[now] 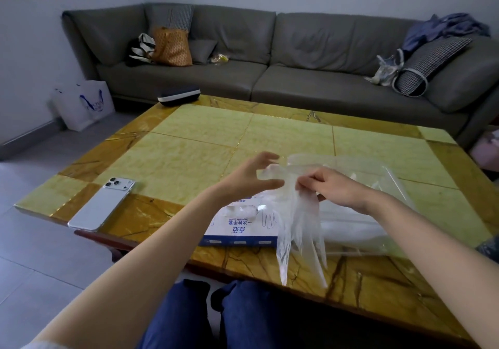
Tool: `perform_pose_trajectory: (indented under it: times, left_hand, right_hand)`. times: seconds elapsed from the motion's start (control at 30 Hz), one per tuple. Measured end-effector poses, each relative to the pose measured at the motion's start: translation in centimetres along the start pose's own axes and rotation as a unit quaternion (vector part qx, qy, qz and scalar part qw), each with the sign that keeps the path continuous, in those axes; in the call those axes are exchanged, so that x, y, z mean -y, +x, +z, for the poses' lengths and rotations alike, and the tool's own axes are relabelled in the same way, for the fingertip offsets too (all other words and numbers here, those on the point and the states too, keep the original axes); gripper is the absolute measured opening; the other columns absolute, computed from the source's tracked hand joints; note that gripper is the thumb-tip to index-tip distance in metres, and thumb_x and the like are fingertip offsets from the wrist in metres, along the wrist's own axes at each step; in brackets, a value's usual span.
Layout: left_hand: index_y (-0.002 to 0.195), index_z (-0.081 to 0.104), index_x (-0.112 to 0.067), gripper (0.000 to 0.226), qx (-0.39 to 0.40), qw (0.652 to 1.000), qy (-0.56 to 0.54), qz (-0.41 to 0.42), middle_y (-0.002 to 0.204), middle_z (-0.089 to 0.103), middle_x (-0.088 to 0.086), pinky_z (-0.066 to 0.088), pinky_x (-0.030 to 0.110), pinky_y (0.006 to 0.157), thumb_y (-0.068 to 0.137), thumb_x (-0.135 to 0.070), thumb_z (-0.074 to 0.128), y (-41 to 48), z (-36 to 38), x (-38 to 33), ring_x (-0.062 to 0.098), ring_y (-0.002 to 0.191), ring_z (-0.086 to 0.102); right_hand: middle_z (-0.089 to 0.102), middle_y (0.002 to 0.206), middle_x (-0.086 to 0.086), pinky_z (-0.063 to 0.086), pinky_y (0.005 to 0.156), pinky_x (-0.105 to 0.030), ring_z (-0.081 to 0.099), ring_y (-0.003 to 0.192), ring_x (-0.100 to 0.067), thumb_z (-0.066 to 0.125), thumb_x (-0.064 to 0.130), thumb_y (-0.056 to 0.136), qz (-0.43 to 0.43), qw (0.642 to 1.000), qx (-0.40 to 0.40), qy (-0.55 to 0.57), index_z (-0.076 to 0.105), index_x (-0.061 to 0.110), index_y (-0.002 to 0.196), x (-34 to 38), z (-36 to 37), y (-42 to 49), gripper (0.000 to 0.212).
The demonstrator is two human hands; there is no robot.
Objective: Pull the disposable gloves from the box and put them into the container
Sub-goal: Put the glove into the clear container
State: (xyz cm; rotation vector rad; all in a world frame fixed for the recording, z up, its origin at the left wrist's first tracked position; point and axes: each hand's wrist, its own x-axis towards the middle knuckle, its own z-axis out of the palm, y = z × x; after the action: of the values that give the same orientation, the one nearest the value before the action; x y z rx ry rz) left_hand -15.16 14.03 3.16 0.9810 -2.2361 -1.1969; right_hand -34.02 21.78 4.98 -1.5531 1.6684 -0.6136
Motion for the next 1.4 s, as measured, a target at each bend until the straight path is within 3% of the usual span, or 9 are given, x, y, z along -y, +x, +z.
perform_pose_trajectory:
  times: [0.17, 0.37, 0.53, 0.73, 0.87, 0.97, 1.13, 1.27, 1.4]
  left_hand:
    - [0.098, 0.062, -0.001, 0.012, -0.026, 0.999, -0.024, 0.000, 0.073, 0.063, 0.002, 0.049, 0.014, 0.066, 0.094, -0.010, 0.054, 0.9, -0.3, -1.3, -0.005, 0.056, 0.057]
    - [0.097, 0.063, 0.003, 0.017, -0.044, 0.997, 0.057, 0.001, 0.069, 0.061, -0.001, 0.052, 0.029, 0.074, 0.093, -0.011, 0.055, 2.2, -1.3, -1.8, 0.011, 0.063, 0.057]
    - [0.098, 0.067, -0.002, 0.017, 0.017, 0.990, 0.137, 0.028, 0.069, 0.061, -0.005, 0.049, 0.020, 0.071, 0.092, -0.015, 0.058, 3.5, -2.9, -4.0, 0.007, 0.063, 0.057]
    - [0.097, 0.068, -0.002, 0.017, 0.046, 0.982, 0.177, 0.049, 0.070, 0.062, -0.005, 0.048, 0.019, 0.069, 0.092, -0.015, 0.058, 4.4, -2.6, -6.6, 0.006, 0.063, 0.057]
    - [0.100, 0.062, -0.001, 0.014, 0.034, 0.979, 0.196, 0.054, 0.075, 0.065, 0.002, 0.049, 0.027, 0.073, 0.092, -0.011, 0.057, 4.8, -2.5, -7.0, 0.013, 0.066, 0.060]
    - [0.097, 0.056, -0.004, 0.009, 0.015, 0.983, 0.182, 0.032, 0.081, 0.067, 0.007, 0.050, 0.022, 0.069, 0.095, -0.011, 0.051, 5.3, -2.4, -6.5, 0.014, 0.068, 0.063]
    - [0.092, 0.056, -0.006, 0.014, -0.099, 0.979, 0.165, 0.064, 0.094, 0.068, 0.009, 0.048, 0.027, 0.074, 0.098, -0.015, 0.047, 7.7, -1.0, -7.0, 0.013, 0.078, 0.060]
    - [0.077, 0.061, 0.005, 0.030, -0.198, 0.966, 0.121, 0.113, 0.073, 0.061, 0.014, 0.048, 0.038, 0.073, 0.092, -0.022, 0.060, 10.6, -0.6, -8.1, 0.024, 0.071, 0.056]
    - [0.093, 0.073, -0.008, 0.011, -0.253, 0.950, 0.049, 0.178, 0.089, 0.070, 0.006, 0.051, 0.030, 0.078, 0.088, -0.011, 0.064, 11.2, -0.9, -9.4, 0.017, 0.082, 0.064]
  right_hand:
    - [0.068, 0.090, -0.002, 0.054, 0.070, -0.018, 0.066, 0.078, -0.008, 0.046, 0.007, 0.097, 0.019, 1.000, 0.021, 0.010, 0.060, 0.011, 0.108, -0.8, -1.0, -0.7, 0.018]
    - [0.050, 0.123, -0.014, 0.043, 0.089, -0.029, 0.052, 0.107, -0.023, 0.040, -0.009, 0.092, 0.068, 0.990, -0.074, -0.102, 0.039, 0.003, 0.131, -2.3, -2.5, -0.9, 0.040]
    - [0.051, 0.123, 0.002, 0.038, 0.102, -0.021, 0.050, 0.118, -0.013, 0.043, 0.002, 0.097, -0.104, 0.958, -0.266, 0.000, 0.041, 0.010, 0.132, 1.3, -3.2, -2.1, 0.036]
    - [0.046, 0.140, -0.002, 0.034, 0.101, -0.026, 0.043, 0.129, -0.017, 0.074, 0.034, 0.078, -0.054, 0.976, -0.164, -0.135, 0.028, 0.015, 0.142, 3.7, -1.6, -1.6, 0.081]
    - [0.065, 0.094, 0.003, 0.044, 0.069, -0.018, 0.062, 0.097, -0.019, 0.073, 0.017, 0.081, -0.032, 0.981, -0.161, -0.105, 0.063, 0.005, 0.104, 1.5, -2.3, 0.6, 0.028]
    - [0.065, 0.087, 0.004, 0.040, 0.069, -0.020, 0.059, 0.084, -0.013, 0.073, 0.017, 0.081, -0.041, 0.973, -0.190, -0.127, 0.071, 0.011, 0.093, 1.2, -4.0, 1.2, 0.013]
    - [0.070, 0.088, -0.005, 0.046, 0.072, -0.028, 0.063, 0.085, -0.021, 0.070, 0.016, 0.084, -0.096, 0.922, -0.326, -0.188, 0.071, 0.011, 0.089, 1.6, -7.5, 1.6, 0.007]
    - [0.069, 0.086, -0.011, 0.051, 0.072, -0.039, 0.064, 0.084, -0.029, 0.062, 0.007, 0.085, -0.172, 0.871, -0.391, -0.244, 0.066, 0.009, 0.087, 2.5, -10.4, 1.5, 0.005]
    - [0.065, 0.083, -0.009, 0.050, 0.065, -0.041, 0.060, 0.075, -0.029, 0.049, -0.012, 0.076, -0.277, 0.812, -0.438, -0.267, 0.065, 0.008, 0.081, 3.9, -11.6, 0.3, 0.026]
